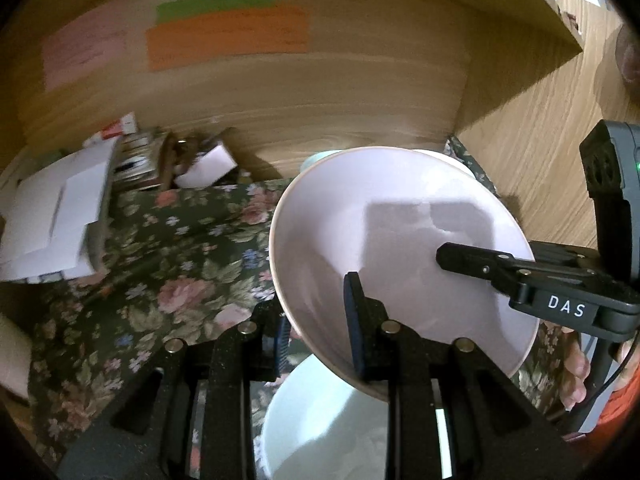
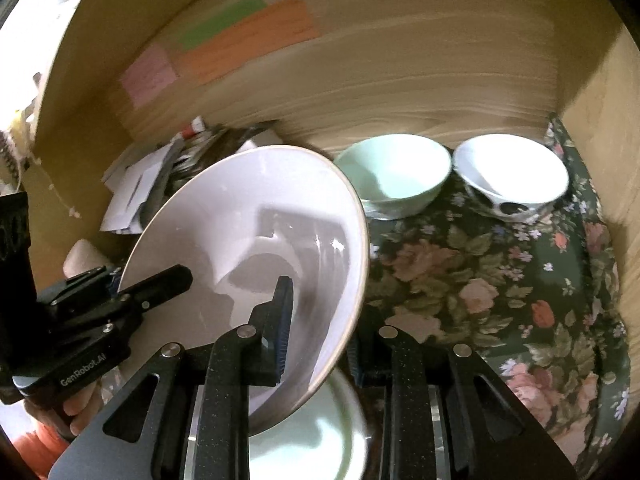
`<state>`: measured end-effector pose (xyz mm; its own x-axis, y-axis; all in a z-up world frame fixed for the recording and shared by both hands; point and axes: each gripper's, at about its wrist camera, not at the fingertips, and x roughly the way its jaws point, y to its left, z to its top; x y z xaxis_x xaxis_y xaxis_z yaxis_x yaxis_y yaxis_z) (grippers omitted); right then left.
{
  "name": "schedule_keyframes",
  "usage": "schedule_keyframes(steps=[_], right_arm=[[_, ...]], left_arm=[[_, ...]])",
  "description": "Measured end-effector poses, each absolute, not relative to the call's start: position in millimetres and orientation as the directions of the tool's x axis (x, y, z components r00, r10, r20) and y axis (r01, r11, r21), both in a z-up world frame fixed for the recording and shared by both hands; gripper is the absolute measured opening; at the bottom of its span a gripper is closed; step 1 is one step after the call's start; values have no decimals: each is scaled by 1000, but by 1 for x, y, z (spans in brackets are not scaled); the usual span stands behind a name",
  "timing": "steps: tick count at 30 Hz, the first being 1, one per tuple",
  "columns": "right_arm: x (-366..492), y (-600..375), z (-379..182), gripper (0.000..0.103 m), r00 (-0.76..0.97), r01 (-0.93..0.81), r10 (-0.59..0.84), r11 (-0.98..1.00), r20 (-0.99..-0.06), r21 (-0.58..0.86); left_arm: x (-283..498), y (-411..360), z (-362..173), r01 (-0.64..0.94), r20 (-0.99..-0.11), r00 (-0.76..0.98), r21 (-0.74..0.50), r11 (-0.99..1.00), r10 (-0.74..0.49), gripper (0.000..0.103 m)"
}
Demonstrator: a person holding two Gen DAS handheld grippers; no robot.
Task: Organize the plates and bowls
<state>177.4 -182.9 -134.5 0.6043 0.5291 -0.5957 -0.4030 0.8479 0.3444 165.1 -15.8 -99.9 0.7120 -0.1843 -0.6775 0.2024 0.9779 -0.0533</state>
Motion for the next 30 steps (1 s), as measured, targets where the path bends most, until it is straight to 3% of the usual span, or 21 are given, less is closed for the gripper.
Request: schedule_keyframes(steps=[30], right_arm=[[135, -59, -148, 22, 439, -627, 643, 719, -628, 299]], left_arm=[[61, 104, -109, -51, -658, 753, -80, 995, -14, 25]])
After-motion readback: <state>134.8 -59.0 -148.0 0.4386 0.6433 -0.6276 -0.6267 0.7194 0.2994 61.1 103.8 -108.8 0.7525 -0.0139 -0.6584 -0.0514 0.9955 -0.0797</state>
